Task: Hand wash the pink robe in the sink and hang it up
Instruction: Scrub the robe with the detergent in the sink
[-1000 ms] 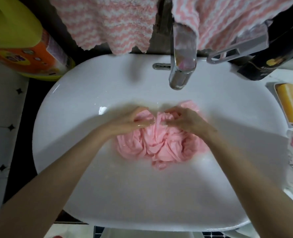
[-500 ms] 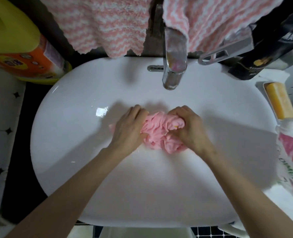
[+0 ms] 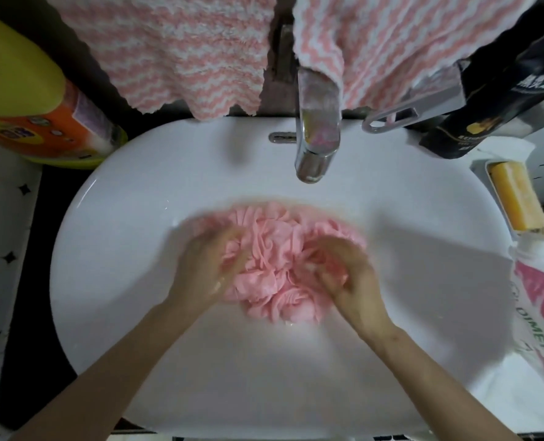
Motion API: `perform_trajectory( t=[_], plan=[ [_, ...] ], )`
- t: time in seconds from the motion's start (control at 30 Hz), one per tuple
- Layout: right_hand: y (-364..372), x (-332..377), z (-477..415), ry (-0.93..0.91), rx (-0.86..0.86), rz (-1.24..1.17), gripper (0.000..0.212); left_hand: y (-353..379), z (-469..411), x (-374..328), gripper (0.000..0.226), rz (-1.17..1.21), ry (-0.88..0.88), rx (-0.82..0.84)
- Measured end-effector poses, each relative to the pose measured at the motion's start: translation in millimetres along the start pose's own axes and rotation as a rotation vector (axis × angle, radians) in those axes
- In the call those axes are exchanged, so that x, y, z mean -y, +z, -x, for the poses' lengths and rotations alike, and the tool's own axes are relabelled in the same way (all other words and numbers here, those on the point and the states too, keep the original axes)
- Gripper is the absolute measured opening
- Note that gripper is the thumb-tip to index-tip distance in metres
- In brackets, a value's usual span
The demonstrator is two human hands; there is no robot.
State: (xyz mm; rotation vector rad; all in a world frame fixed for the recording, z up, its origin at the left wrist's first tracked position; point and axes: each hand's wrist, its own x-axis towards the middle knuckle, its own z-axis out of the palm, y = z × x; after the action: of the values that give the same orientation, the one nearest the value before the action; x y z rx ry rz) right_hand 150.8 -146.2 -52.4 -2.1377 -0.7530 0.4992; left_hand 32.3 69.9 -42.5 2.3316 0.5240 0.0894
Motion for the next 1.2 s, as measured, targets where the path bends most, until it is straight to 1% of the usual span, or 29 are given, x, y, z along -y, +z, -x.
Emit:
perform_trajectory(
  t=[0.03,0.07,0.1,0.13,0.17,0.2,0.23,0.27,0.3,0.33,0.37,0.4,0.43,0.47,0.5,0.53,0.57,0.6,0.63,0.67,0.7,0.73,0.8,0.87,0.93,1.03,1.13,1.2],
  plan=[
    [-2,2,-5,0.055,-0.218,0.030,0.040,-2,-8,4,0.043,-0.084,-0.056,-0.205],
    [-1,2,-10,0.140,-0.351,0.088,0.046,2,-15,11,0.046,-0.177,-0.110,-0.287],
    [3,3,-17,0.254,-0.379,0.115,0.056,9,-22,13,0.051,-0.212,-0.150,-0.288],
    [10,5,-25,0.375,-0.323,0.119,0.068,17,-28,11,0.057,-0.174,-0.195,-0.223],
    [18,6,-31,0.451,-0.241,0.144,0.076,27,-33,6,0.059,-0.080,-0.255,-0.131],
    [25,6,-38,0.480,-0.152,0.170,0.079,33,-39,-6,0.056,0.063,-0.347,-0.044],
    [30,7,-47,0.489,-0.072,0.163,0.074,38,-47,-16,0.048,0.228,-0.450,0.006],
    [32,9,-56,0.494,0.000,0.099,0.063,44,-56,-24,0.042,0.372,-0.584,0.060],
    [32,13,-63,0.495,0.065,-0.020,0.047,48,-64,-28,0.039,0.465,-0.707,0.114],
    [29,14,-68,0.488,0.128,-0.156,0.031,47,-70,-30,0.041,0.514,-0.778,0.144],
    [23,18,-69,0.469,0.177,-0.274,0.025,45,-72,-32,0.046,0.577,-0.804,0.147],
    [14,20,-66,0.446,0.201,-0.375,0.030,40,-69,-33,0.045,0.634,-0.772,0.151],
    [6,23,-59,0.433,0.202,-0.451,0.036,35,-63,-35,0.035,0.665,-0.690,0.154],
    [-2,27,-51,0.433,0.196,-0.502,0.040,29,-50,-36,0.027,0.642,-0.533,0.171],
    [-6,30,-41,0.433,0.190,-0.509,0.044,25,-34,-36,0.026,0.596,-0.353,0.197],
    [-7,31,-29,0.397,0.177,-0.433,0.048,24,-16,-34,0.032,0.487,-0.184,0.207],
    [-3,27,-18,0.326,0.154,-0.251,0.050,27,2,-31,0.042,0.323,-0.038,0.187],
    [2,22,-8,0.216,0.129,-0.004,0.049,36,17,-23,0.054,0.083,0.079,0.127],
    [9,15,0,0.076,0.113,0.222,0.050,46,29,-12,0.065,-0.149,0.159,0.059],
    [19,6,7,-0.043,0.123,0.394,0.055,56,36,-3,0.075,-0.316,0.179,0.035],
    [28,-2,11,-0.110,0.155,0.506,0.060,64,41,2,0.082,-0.418,0.161,0.036],
    [36,-6,13,-0.126,0.184,0.576,0.062,71,42,7,0.085,-0.478,0.142,0.035],
    [49,-11,10,-0.087,0.191,0.653,0.060,81,41,7,0.078,-0.568,0.121,0.023],
    [58,-14,3,-0.077,0.131,0.694,0.058,89,37,8,0.063,-0.629,0.098,-0.021],
    [65,-13,-5,-0.076,0.078,0.671,0.054,93,27,8,0.052,-0.614,0.065,-0.042],
    [71,-11,-23,-0.055,-0.054,0.623,0.040,97,7,12,0.031,-0.583,0.048,-0.096],
    [77,-8,-41,0.050,-0.148,0.515,0.032,97,-10,15,0.027,-0.506,-0.052,-0.091],
    [77,-3,-55,0.135,-0.165,0.512,0.028,93,-24,12,0.023,-0.393,-0.095,-0.028]
  ],
)
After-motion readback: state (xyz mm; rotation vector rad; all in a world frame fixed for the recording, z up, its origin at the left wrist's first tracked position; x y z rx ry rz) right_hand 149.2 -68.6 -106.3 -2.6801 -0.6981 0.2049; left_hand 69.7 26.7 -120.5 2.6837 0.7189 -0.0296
